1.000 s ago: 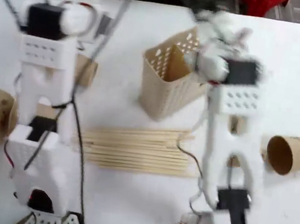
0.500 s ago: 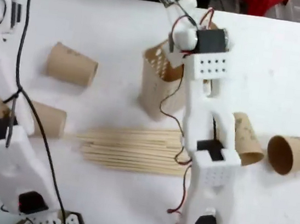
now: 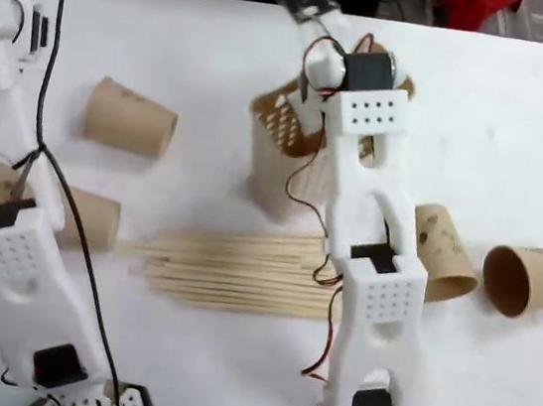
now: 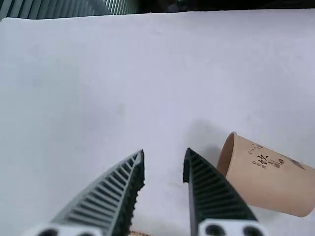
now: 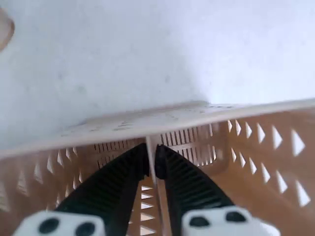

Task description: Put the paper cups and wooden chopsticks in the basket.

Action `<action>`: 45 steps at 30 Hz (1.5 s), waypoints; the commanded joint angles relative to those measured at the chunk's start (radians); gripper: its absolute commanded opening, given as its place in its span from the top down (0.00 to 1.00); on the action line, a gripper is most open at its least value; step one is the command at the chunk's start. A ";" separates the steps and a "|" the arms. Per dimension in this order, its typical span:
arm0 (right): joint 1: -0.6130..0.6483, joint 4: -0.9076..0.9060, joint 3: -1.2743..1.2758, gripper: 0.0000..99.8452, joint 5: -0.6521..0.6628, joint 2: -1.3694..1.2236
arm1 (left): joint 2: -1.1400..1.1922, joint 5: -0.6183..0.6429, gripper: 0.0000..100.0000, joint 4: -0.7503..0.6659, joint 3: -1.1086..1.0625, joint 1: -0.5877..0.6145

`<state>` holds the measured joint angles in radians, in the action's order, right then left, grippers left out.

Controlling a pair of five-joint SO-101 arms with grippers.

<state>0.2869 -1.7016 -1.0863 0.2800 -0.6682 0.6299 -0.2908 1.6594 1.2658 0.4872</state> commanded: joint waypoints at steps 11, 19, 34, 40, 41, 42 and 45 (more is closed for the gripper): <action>0.134 -0.010 -0.044 0.99 -0.555 0.189 | -0.004 -0.006 0.85 -0.018 0.034 0.013; 0.182 0.005 -0.034 0.99 -0.614 0.208 | -0.004 -0.008 0.85 -0.015 0.029 0.016; 0.202 -0.013 0.133 0.96 -0.394 0.271 | -0.004 -0.005 0.85 -0.015 0.029 0.013; 0.182 0.044 0.153 0.79 -0.365 0.240 | -0.004 -0.005 0.85 0.008 0.032 -0.015; 0.177 0.062 0.153 0.79 -0.365 0.243 | -0.004 -0.005 0.85 0.015 0.035 -0.016; 0.173 0.084 0.152 0.79 -0.365 0.249 | -0.004 -0.006 0.85 0.017 0.037 -0.021; 0.171 0.140 0.152 0.79 -0.356 0.286 | -0.004 -0.008 0.85 0.017 0.035 -0.024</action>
<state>0.4741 -1.6249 -0.9268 -0.1005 -0.4534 0.6314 -0.2908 1.6747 1.2658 0.4826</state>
